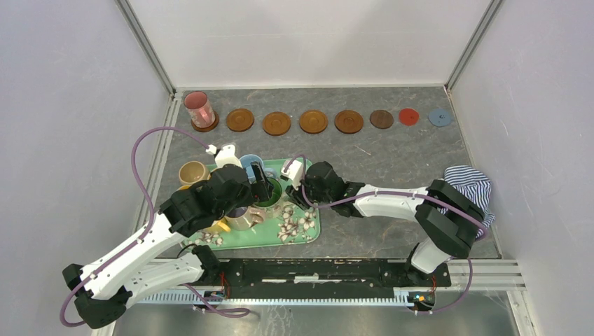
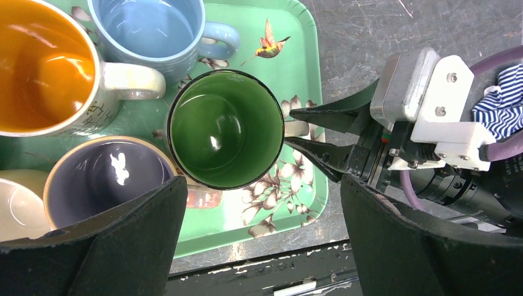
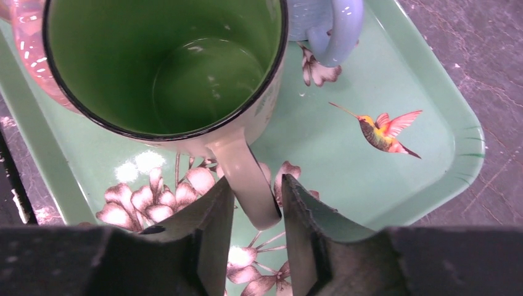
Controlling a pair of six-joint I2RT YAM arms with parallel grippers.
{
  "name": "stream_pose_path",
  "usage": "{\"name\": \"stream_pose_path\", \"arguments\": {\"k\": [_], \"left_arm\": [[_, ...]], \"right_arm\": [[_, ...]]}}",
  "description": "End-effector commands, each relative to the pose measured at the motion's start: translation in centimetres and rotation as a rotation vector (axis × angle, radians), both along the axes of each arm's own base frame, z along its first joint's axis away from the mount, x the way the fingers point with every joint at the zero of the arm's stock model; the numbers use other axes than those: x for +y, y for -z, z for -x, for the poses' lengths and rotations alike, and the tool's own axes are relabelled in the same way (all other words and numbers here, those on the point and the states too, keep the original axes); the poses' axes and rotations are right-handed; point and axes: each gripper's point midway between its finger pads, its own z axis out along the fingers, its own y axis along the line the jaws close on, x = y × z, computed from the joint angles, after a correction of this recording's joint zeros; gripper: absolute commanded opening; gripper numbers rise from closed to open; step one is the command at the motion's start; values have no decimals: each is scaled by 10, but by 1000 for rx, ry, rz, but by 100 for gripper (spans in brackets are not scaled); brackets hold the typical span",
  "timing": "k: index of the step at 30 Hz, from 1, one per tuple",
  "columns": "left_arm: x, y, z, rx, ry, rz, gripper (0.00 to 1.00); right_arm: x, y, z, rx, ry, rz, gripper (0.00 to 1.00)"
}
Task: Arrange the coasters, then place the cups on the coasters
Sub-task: Pick up the cup from the tray.
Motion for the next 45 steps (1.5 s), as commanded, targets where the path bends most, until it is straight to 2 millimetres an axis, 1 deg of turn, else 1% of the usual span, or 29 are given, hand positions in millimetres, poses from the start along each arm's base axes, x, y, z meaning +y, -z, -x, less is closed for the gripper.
{"name": "stream_pose_path", "arguments": {"k": [1,6,12,15,18,22,25,30,33,35,39,41,45], "left_arm": [[-4,-14,-9,-53,-18,31,100],[-4,-16,-11,-62,-19,24,100],[-3,-15,-12,-68,-21,19,100],[-2,-15,-12,-71,-25,19,100],[0,-14,-12,-74,-30,12,100],[0,-14,-13,-81,-32,7,100],[2,-15,-14,-92,-31,-4,100],[7,-21,-16,-119,-38,-12,100],[9,-22,-16,-129,-36,-18,100],[9,-23,-16,-132,-34,-22,100],[11,-25,-16,-143,-32,-31,100],[13,-28,-17,-154,-32,-36,100],[15,-34,-17,-182,-22,-41,100]], "right_arm": [[-1,-28,-12,-65,70,-45,37],[-12,-34,-17,-88,126,-48,27],[-26,-37,-20,-106,193,-49,19],[-34,-40,-23,-100,265,-60,14],[-41,-42,-25,-120,322,-63,13],[-37,-43,-21,-140,347,-64,13],[-29,-44,-14,-143,336,-70,17],[-19,-35,-4,-112,305,-57,32],[-15,-30,0,-93,279,-45,42],[-12,-28,0,-87,266,-29,46],[-5,-22,-1,-85,229,21,50],[-1,-23,0,-97,198,32,53],[5,-25,3,-112,125,57,56]]}}
